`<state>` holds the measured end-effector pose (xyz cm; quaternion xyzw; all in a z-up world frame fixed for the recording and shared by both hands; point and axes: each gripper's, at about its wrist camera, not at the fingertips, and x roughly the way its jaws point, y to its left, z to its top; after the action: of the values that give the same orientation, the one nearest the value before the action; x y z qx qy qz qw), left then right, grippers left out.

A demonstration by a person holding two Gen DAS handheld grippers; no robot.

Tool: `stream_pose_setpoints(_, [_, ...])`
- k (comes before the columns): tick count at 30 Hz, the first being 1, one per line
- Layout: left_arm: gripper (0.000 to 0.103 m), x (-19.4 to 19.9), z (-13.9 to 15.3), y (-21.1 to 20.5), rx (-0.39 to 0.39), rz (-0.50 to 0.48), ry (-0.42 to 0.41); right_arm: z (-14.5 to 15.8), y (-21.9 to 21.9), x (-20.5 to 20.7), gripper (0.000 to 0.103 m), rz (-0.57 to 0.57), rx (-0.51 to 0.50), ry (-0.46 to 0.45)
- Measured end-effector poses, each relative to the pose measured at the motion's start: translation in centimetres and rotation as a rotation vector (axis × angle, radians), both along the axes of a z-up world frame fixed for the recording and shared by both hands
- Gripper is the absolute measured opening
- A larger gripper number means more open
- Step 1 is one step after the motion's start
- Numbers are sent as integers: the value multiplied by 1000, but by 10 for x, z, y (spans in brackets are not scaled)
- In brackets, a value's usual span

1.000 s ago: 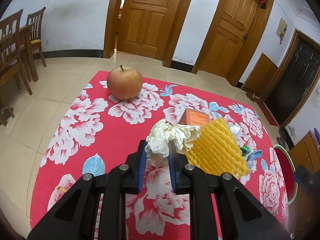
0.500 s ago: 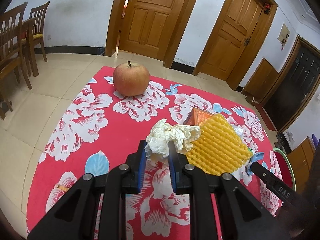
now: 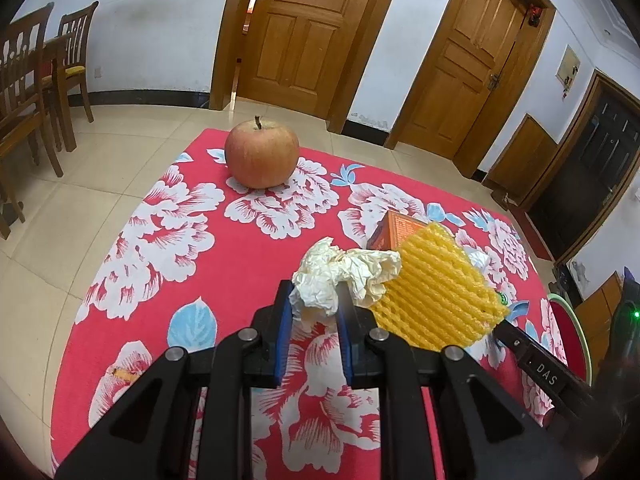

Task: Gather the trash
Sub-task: 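Grasp the blue plastic scoop with the right tool while the left tool holds the paper, then carry the blue scoop over the red bin and open the right tool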

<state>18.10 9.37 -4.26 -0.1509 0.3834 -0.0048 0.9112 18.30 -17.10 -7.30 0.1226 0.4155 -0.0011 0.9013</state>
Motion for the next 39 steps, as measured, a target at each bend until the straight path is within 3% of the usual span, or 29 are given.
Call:
stream_pose_setpoints(7, [20,0,1,0,-5,-2,2,-1,-3,-3,24,-1,11,-2])
stream_pose_setpoints(19, [20,-1,2,-2,-8,-7,-4,24,-32,-38,24,-18,64,-54])
stream_pose_setpoints(27, [20,-2,6,-5,-4,-20,-20,40,-72,-75,24,-93,74,-93])
stream_pose_setpoints(39, [20,-13,26,-10,-29,-37,-61,32,-135,-112,24,-236,68,-80])
